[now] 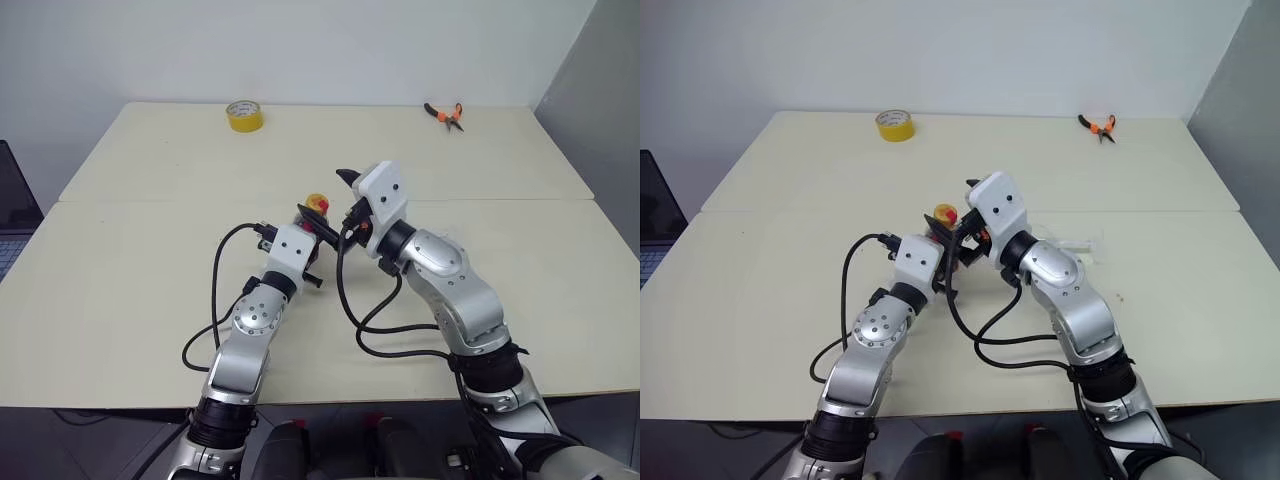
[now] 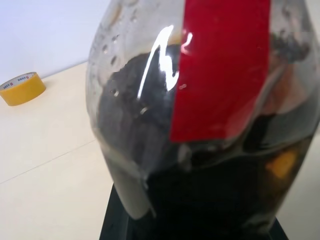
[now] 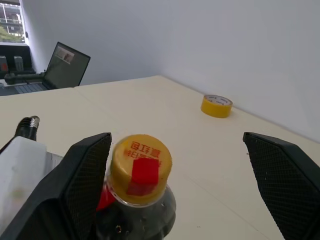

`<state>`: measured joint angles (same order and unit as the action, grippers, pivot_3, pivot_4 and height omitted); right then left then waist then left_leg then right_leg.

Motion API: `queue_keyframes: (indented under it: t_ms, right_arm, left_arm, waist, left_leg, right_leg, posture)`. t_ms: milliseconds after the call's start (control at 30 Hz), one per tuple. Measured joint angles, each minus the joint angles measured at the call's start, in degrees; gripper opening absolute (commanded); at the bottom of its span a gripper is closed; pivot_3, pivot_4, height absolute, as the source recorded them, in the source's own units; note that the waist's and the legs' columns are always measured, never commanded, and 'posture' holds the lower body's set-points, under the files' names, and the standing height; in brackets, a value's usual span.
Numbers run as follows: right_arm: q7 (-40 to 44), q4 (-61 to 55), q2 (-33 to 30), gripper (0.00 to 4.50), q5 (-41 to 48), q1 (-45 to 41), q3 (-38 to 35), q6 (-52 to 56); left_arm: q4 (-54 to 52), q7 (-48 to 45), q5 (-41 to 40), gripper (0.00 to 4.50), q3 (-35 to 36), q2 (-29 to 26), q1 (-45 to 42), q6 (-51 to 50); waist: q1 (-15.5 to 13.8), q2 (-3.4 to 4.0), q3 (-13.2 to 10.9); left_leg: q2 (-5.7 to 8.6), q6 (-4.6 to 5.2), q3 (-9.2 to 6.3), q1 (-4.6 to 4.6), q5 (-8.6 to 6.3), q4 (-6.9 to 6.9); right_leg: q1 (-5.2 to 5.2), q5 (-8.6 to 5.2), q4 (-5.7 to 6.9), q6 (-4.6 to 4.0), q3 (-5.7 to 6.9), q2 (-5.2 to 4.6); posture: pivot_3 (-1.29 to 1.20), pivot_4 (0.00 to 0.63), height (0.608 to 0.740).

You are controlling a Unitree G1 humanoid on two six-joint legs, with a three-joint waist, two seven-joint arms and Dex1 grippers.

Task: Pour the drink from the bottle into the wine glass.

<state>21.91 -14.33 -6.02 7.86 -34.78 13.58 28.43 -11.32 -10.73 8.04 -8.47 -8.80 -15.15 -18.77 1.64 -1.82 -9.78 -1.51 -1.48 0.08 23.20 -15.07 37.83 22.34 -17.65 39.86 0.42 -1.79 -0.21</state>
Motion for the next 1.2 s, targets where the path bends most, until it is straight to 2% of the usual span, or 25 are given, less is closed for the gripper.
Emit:
queue_keyframes:
  t_ms: [233,433,567,700,933,1200]
  right_arm:
    - [0.2,-0.7,-0.6,4.50,1.8,0.5,-1.2,1.1]
    - [0.7,-6.0,-3.8,4.50,3.3,5.5,-1.8,2.0]
    - [-0.4,-7.5,-6.3,4.50,4.0,8.0,-6.3,4.1]
    - [0.7,-10.1,-7.6,4.50,5.5,8.9,-6.7,6.3]
    - [1.1,-12.2,-4.4,4.50,6.9,4.0,-2.2,9.0]
    - [-1.0,-5.5,-1.9,4.50,3.7,-0.4,0.1,8.1]
  left_arm:
    - [0.1,0.0,0.0,0.71,-0.3,0.1,-0.2,0.0]
    - [0.3,0.0,0.0,0.69,-0.3,0.2,-0.2,-0.1]
    - [0.3,0.1,-0.2,0.69,0.5,0.0,-0.2,-0.1]
    - [0.3,0.1,-0.2,0.69,0.5,0.1,-0.2,-0.1]
    - [0.4,0.0,-0.2,0.69,0.3,0.1,-0.2,-0.1]
    - [0.4,0.1,-0.2,0.69,0.3,0.1,-0.3,-0.1]
  waist:
    - [0.0,0.00,0.0]
    - [0.0,0.00,0.0]
    - [0.0,-0.01,0.0]
    - [0.1,0.00,0.0]
    - [0.1,0.00,0.0]
    - [0.0,0.00,0.0]
  left_leg:
    - [0.00,0.00,-0.01,0.01,0.00,0.00]
    - [0.00,0.00,-0.01,0.02,0.00,0.01]
    - [0.02,0.00,-0.01,0.02,0.00,0.02]
    - [0.00,0.00,0.00,0.01,0.00,-0.01]
    - [-0.01,0.00,-0.03,-0.01,0.00,0.00]
    - [0.00,0.00,-0.01,0.01,0.00,0.02]
  right_leg:
    - [0.00,0.00,-0.01,0.00,0.00,0.00]
    - [0.00,0.00,-0.01,0.00,0.00,0.00]
    - [-0.01,0.00,-0.01,0.01,-0.01,0.01]
    - [0.00,0.00,-0.02,0.01,-0.01,0.03]
    - [-0.01,-0.01,0.01,0.01,0.00,0.07]
    - [-0.01,0.00,-0.02,0.00,-0.01,0.03]
  posture:
    - [0.00,0.150,0.740]
    - [0.00,0.150,0.740]
    - [0.00,0.150,0.740]
    - [0.00,0.150,0.740]
    - [0.00,0.150,0.740]
    - [0.00,0.150,0.740]
